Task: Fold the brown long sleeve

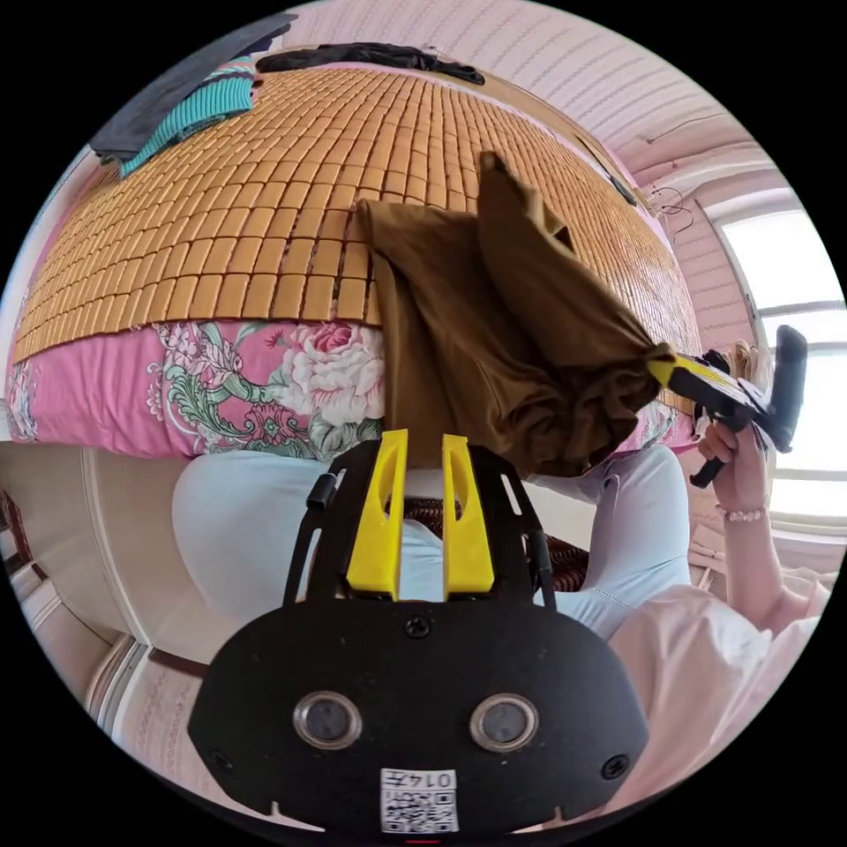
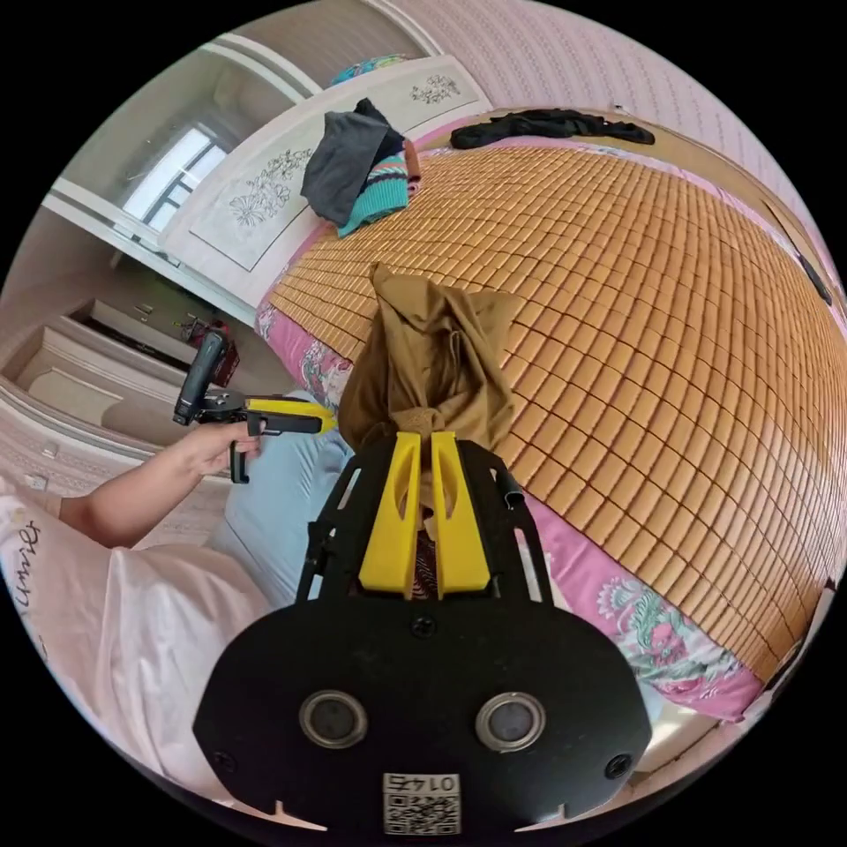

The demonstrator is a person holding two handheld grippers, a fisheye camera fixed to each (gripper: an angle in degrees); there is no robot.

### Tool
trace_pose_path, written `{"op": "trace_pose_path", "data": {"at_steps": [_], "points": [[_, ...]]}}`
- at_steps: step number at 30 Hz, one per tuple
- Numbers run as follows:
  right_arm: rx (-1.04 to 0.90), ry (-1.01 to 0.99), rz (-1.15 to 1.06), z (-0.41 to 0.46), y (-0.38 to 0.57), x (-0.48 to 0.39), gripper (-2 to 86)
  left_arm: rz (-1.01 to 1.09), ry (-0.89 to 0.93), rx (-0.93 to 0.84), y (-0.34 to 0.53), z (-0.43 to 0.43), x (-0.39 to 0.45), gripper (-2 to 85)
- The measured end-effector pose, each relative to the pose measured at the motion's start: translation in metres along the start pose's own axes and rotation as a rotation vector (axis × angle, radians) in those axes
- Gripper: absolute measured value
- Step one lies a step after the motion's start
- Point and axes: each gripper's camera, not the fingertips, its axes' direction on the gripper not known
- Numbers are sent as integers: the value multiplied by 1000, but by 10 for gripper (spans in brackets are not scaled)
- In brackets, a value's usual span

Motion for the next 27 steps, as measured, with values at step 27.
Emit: {"op": "trace_pose_path", "data": {"at_steps": [27], "points": [[127, -103, 402, -88, 179, 198, 1, 212, 26, 215, -26, -56, 59, -6]]}}
